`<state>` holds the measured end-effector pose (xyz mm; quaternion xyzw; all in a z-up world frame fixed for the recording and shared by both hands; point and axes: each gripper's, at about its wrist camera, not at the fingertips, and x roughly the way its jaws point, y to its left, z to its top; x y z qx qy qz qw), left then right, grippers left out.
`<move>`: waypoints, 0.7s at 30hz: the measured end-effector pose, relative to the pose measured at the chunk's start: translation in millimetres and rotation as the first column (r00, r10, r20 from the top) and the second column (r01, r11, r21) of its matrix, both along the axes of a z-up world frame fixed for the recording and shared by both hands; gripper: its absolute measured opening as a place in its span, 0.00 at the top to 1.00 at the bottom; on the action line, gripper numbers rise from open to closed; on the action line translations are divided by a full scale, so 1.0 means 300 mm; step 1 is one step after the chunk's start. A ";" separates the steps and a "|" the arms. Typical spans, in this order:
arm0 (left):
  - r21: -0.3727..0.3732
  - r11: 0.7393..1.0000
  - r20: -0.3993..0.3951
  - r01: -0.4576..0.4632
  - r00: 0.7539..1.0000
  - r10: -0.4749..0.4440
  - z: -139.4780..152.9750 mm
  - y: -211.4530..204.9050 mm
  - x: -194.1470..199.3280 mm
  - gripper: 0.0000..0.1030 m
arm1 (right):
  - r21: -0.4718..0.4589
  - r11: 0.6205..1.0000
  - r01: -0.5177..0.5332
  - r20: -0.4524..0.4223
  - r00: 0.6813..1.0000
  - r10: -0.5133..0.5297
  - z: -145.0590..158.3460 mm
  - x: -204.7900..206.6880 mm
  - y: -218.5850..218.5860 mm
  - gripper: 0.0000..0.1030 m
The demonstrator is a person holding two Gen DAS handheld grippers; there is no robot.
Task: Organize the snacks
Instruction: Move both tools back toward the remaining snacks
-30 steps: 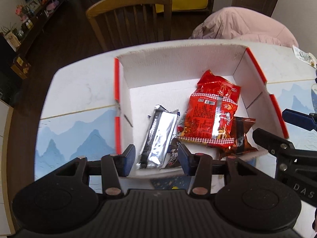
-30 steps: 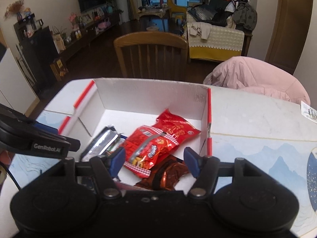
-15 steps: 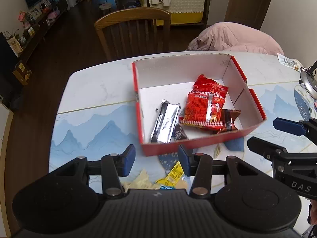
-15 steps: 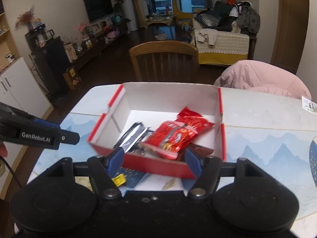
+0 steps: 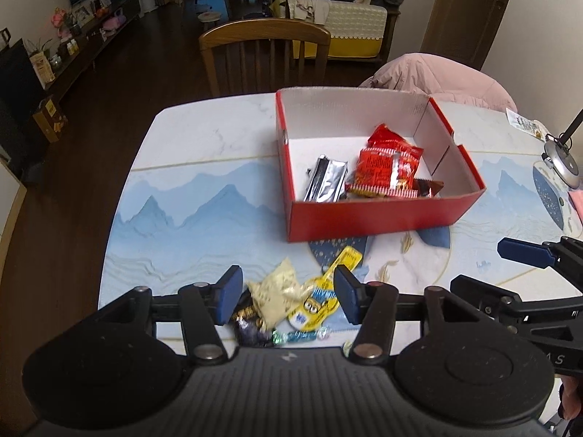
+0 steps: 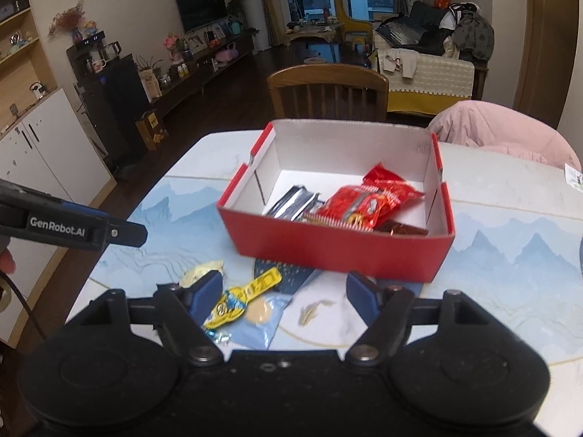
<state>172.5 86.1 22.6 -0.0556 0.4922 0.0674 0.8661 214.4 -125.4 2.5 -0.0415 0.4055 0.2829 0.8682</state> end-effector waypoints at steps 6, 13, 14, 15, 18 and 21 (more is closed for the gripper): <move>-0.034 0.999 -0.012 -0.023 1.000 0.023 -0.061 0.025 -0.064 0.47 | 0.004 1.000 0.002 -0.040 0.999 -0.002 -0.052 -0.041 0.003 0.23; -0.052 0.996 -0.033 -0.068 0.997 0.066 -0.135 0.062 -0.095 0.39 | -0.003 1.000 -0.017 -0.072 0.997 0.016 -0.116 -0.079 0.006 0.17; -0.047 0.996 -0.035 -0.079 0.996 0.078 -0.145 0.068 -0.098 0.36 | -0.003 1.000 -0.019 -0.077 0.997 0.019 -0.124 -0.080 0.003 0.16; -0.050 0.995 -0.034 -0.090 0.996 0.088 -0.155 0.078 -0.102 0.34 | -0.001 1.000 -0.021 -0.085 0.996 0.021 -0.132 -0.079 0.000 0.12; -0.100 0.988 -0.053 -0.119 0.992 0.115 -0.191 0.108 -0.105 0.31 | 0.011 0.999 -0.031 -0.107 0.994 0.032 -0.154 -0.083 -0.006 0.05; -0.134 0.980 -0.068 -0.145 0.988 0.137 -0.222 0.129 -0.095 0.31 | 0.003 0.999 -0.044 -0.120 0.992 0.044 -0.175 -0.088 0.000 0.03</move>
